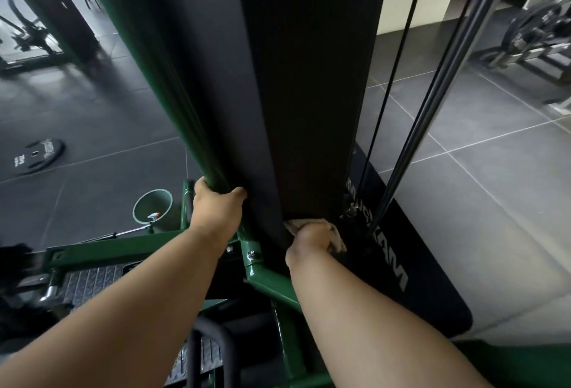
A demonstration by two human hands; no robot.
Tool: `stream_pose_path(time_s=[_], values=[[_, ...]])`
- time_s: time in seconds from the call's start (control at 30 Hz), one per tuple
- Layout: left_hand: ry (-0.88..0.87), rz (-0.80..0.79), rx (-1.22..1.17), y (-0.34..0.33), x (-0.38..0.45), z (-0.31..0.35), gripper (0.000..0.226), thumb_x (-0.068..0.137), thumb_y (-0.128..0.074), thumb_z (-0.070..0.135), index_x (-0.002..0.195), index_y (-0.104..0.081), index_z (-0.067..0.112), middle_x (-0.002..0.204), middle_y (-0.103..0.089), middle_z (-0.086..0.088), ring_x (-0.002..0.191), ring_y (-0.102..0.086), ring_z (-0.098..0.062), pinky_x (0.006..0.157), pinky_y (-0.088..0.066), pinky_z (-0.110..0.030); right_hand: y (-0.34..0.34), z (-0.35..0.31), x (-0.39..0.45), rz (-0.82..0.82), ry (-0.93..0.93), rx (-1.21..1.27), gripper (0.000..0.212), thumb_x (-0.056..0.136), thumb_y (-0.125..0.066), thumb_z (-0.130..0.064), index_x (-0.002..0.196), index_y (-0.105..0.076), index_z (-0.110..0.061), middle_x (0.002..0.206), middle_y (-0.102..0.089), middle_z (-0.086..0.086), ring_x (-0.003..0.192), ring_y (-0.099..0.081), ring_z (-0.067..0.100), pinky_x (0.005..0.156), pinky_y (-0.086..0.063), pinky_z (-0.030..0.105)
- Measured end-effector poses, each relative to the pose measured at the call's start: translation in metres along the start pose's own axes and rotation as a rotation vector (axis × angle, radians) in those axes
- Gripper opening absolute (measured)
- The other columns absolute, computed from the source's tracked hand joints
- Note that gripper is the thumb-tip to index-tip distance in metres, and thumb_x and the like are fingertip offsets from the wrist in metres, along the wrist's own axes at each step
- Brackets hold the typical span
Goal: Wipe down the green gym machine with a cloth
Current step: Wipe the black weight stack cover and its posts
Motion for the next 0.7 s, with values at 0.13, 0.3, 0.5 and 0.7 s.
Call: stream_pose_path(time_s=[0.13, 0.3, 0.5, 0.7], values=[[0.0, -0.02, 0.031, 0.002, 0.006, 0.0, 0.065, 0.076, -0.077, 0.044, 0.132, -0.047, 0.029, 0.109, -0.073, 0.005, 0.093, -0.073, -0.021, 0.092, -0.061, -0.047, -0.003, -0.024, -0.013, 0.124, 0.206, -0.01, 0.058, 0.11, -0.028, -0.036, 0.163, -0.023, -0.014, 0.167, -0.032, 0.013, 0.148, -0.04, 0.034, 0.122, -0.036, 0.052], [0.064, -0.074, 0.036, 0.004, 0.009, 0.009, 0.084, 0.064, -0.081, 0.044, 0.137, -0.049, 0.019, 0.106, -0.074, -0.002, 0.089, -0.074, -0.024, 0.087, -0.063, -0.044, -0.009, -0.095, -0.101, 0.219, 0.804, 0.042, 0.058, 0.106, -0.034, -0.048, 0.149, -0.047, -0.011, 0.144, -0.053, 0.006, 0.132, -0.047, 0.023, 0.112, -0.033, 0.034], [0.085, -0.077, 0.026, 0.003, 0.02, 0.007, 0.094, 0.052, -0.079, 0.049, 0.136, -0.052, 0.018, 0.105, -0.076, -0.003, 0.088, -0.076, -0.025, 0.087, -0.063, -0.045, -0.015, -0.106, -0.119, 0.254, 0.898, -0.14, 0.078, 0.099, -0.025, -0.061, 0.16, -0.035, -0.013, 0.159, -0.043, 0.011, 0.147, -0.037, 0.034, 0.124, -0.024, 0.044], [0.059, -0.053, 0.035, 0.0, 0.023, 0.0, 0.085, 0.053, -0.078, 0.048, 0.129, -0.049, 0.022, 0.103, -0.074, -0.002, 0.09, -0.075, -0.026, 0.089, -0.063, -0.048, -0.002, -0.085, -0.108, 0.179, 1.311, -0.543, 0.085, 0.102, -0.034, -0.055, 0.166, -0.011, -0.004, 0.174, -0.002, 0.015, 0.161, -0.003, 0.032, 0.129, 0.001, 0.051]])
Point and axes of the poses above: each hand's wrist, its own x-axis towards the middle knuckle, its own y-axis out of the back of the hand, z = x × y, the point moved 2 cm from there along x, towards the middle knuckle
